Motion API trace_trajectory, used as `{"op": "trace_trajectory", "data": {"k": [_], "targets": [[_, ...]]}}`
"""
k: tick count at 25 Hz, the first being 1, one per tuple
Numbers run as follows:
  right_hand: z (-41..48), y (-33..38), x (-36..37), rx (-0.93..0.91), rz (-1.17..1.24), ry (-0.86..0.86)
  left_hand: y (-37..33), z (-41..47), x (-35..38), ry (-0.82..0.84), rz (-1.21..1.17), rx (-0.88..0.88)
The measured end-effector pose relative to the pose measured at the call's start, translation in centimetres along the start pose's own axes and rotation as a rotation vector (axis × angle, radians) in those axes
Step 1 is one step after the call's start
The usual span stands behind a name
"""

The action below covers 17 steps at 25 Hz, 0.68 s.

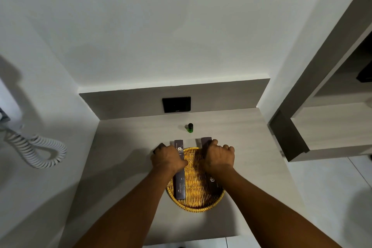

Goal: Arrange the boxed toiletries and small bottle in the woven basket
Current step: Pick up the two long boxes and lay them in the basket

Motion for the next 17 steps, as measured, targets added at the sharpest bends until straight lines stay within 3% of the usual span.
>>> {"op": "trace_trajectory", "data": {"k": [13,17], "targets": [[0.24,-0.55,-0.03,0.018,-0.047,0.039,-0.06,-0.73,0.14,0.048,-0.116,0.017],[0.33,-0.92,-0.88,0.033,0.047,0.007,0.03,-0.89,-0.58,0.022,-0.169,0.054]]}}
Point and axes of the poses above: each hand's wrist, its own z-axis towards the middle knuckle, its own x-axis out of the palm, y = z × x, the point moved 7 cm from there along z, towards the middle knuckle, and after that the axes turned 4 degrees about -y, right-handed, at the moved point
